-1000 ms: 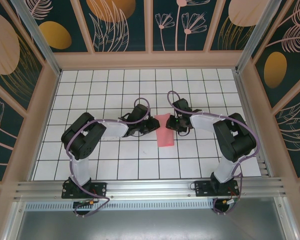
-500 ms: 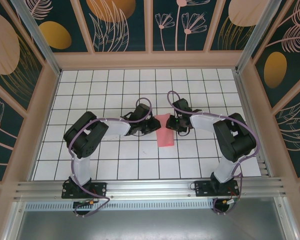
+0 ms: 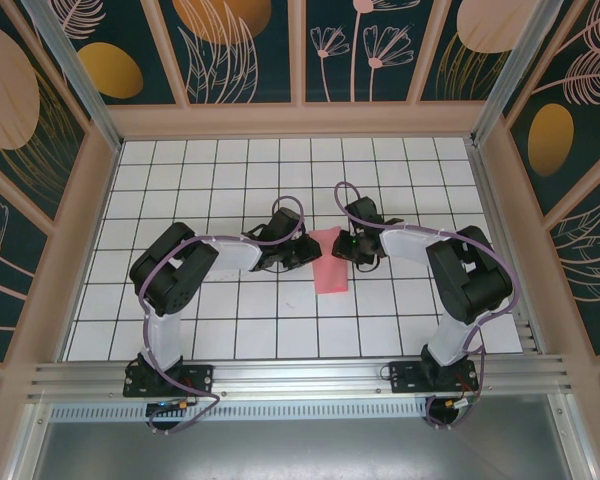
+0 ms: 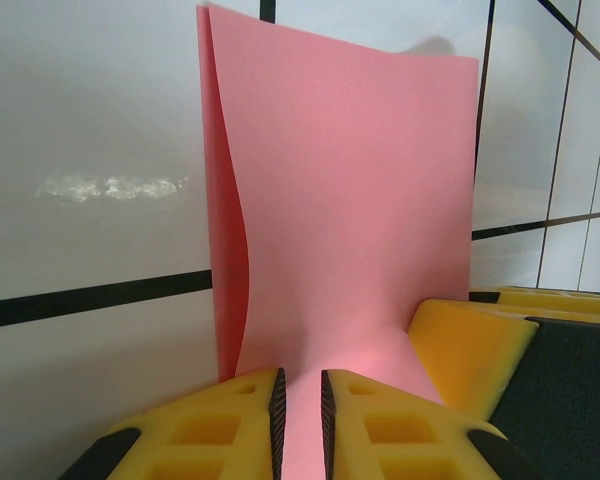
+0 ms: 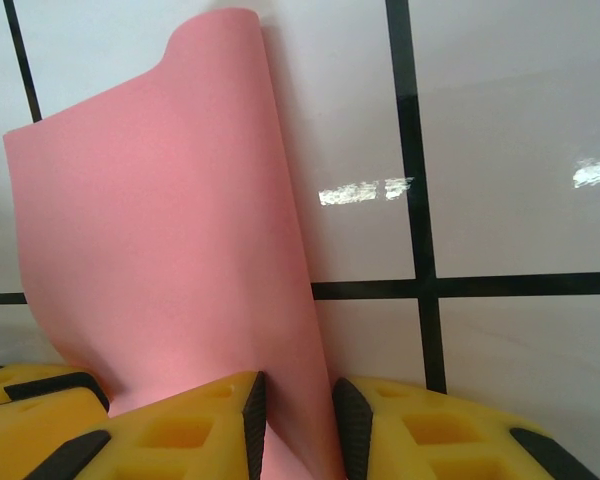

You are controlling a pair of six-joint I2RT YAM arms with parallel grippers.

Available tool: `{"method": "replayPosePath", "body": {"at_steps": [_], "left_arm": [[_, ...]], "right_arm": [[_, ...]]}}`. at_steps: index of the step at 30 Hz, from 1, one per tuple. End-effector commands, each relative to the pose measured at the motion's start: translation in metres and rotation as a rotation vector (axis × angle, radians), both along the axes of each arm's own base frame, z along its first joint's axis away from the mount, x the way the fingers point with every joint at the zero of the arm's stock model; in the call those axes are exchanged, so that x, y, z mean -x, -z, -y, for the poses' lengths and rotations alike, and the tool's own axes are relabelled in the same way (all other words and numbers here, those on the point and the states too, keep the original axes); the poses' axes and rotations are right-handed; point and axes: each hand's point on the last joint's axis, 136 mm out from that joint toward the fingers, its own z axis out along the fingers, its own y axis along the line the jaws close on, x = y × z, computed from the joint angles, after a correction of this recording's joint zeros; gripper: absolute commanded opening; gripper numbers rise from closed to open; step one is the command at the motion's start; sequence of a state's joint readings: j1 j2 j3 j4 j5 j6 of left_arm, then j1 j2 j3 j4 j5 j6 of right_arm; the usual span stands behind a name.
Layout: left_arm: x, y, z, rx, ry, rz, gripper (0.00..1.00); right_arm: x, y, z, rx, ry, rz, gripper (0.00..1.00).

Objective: Fold a paper plane with a square sheet of paper (pick it up from the middle)
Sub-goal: Fold the square sheet of paper in half at the center of the table.

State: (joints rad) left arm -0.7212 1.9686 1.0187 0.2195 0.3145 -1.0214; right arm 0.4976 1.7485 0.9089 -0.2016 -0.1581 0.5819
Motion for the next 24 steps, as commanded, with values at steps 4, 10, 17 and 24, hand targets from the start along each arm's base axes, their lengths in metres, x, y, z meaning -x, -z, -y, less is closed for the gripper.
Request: {"method": "replayPosePath", "body": {"at_steps": [4,10,17,24], "left_arm": [[0.005,0.01,0.003,-0.024,0.029,-0.019,0.2],[0.009,0.021,-0.005,-0.069,0.023,-0.046,0.19],[0.019,0.037,-0.021,-0.136,0.009,-0.082,0.19],[0.024,0.047,-0.029,-0.171,-0.005,-0.102,0.17]], "right_arm": [[0.026,0.056,0.034,0.166,0.015,-0.115,0.32],[0.026,0.055,0.032,0.162,0.012,-0.112,0.31],[0.023,0.051,0.029,0.145,0.002,-0.102,0.32],[0.019,0.032,0.018,0.095,-0.051,-0.062,0.35]]}}
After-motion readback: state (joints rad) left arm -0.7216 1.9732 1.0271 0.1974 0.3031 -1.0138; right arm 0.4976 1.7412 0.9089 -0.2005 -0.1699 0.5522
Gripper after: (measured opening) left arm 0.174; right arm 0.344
